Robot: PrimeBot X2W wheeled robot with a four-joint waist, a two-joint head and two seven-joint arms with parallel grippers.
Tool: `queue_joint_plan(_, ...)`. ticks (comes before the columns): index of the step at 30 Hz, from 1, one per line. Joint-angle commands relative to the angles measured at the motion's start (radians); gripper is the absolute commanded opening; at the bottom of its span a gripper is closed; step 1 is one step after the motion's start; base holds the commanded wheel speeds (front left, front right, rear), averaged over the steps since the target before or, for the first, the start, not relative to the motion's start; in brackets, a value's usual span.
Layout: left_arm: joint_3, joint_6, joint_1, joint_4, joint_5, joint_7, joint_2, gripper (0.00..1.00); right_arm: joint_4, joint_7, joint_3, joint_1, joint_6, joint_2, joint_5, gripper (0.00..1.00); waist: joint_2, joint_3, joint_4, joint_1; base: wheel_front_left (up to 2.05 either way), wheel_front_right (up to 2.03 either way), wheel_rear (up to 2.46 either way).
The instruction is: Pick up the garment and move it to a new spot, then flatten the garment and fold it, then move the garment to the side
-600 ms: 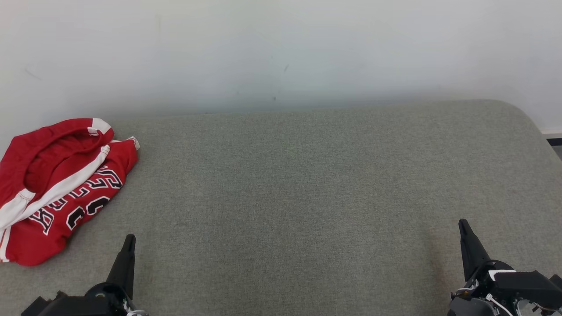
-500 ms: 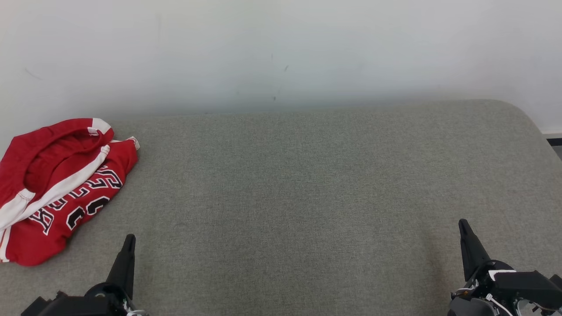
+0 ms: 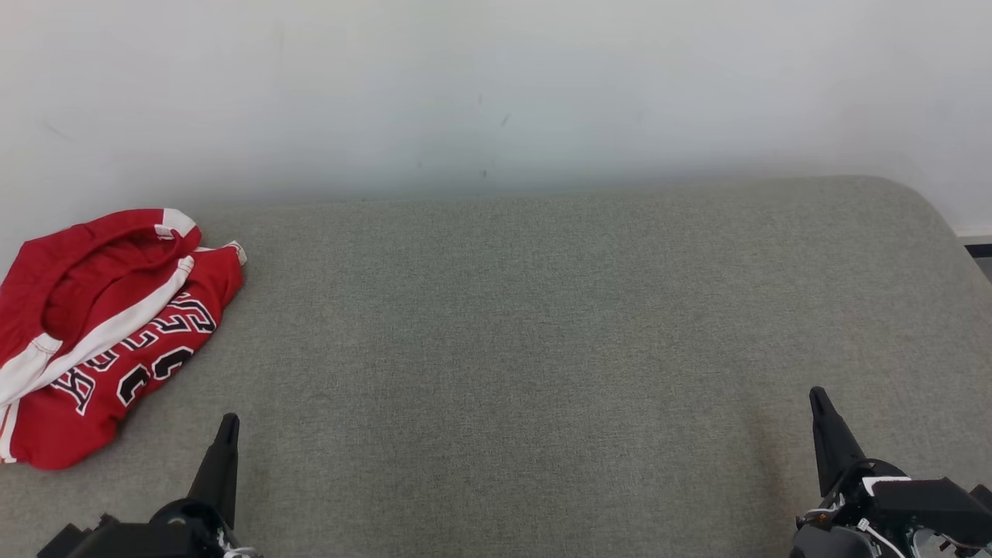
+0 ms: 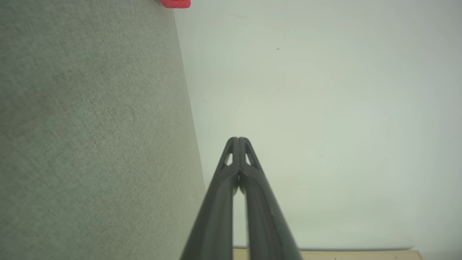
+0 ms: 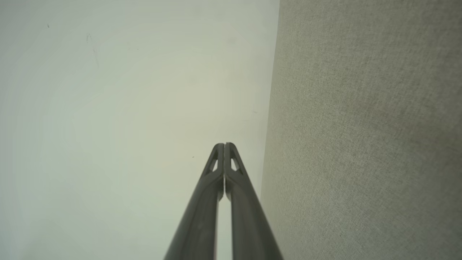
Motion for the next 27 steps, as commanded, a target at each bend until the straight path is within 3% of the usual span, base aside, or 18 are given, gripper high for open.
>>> queue_joint_plan(1,0.002,0.000,-0.006,0.001,-0.004,0.002,0.005,0.00,0.001,0.003,-0.002,-0.005,-0.002,0.002,-0.008,0.00,0.0000,0.000,0.000,0.0000,0.00,0.00,0.00)
queue_joint_plan(2,0.000,0.000,0.000,0.000,0.000,-0.001,0.000,1.00,0.000,0.000,0.000,0.000,0.000,0.000,0.000,1.00,0.0000,0.000,0.000,0.0000,0.00,0.00,0.00)
queue_joint_plan(3,-0.001,0.000,0.002,0.006,0.000,-0.001,-0.002,1.00,0.005,-0.001,0.001,0.003,0.000,0.001,0.000,1.00,0.0000,0.000,0.000,0.0000,0.00,0.00,0.00)
queue_joint_plan(4,-0.002,0.000,0.007,0.012,0.000,-0.003,-0.004,0.00,0.012,-0.002,0.002,0.009,0.000,0.002,0.000,0.00,0.0000,0.000,0.000,0.0000,0.00,0.00,0.00)
queue_joint_plan(5,-0.003,0.000,0.017,0.023,0.000,-0.001,-0.006,1.00,0.025,-0.001,0.001,0.020,0.000,0.003,0.001,1.00,0.0000,0.000,0.000,0.0000,0.00,0.00,0.00)
queue_joint_plan(15,-0.011,0.000,0.023,0.003,0.055,-0.049,-0.006,1.00,0.000,-0.049,0.031,0.033,0.000,0.001,-0.052,1.00,0.0000,0.001,0.000,0.0000,0.00,0.00,0.00)
queue_joint_plan(27,-0.030,0.043,0.022,-0.063,0.314,-0.103,-0.004,1.00,-0.054,-0.103,0.056,0.036,0.000,-0.006,-0.267,1.00,0.0000,0.003,0.001,0.0000,0.00,0.00,0.00)
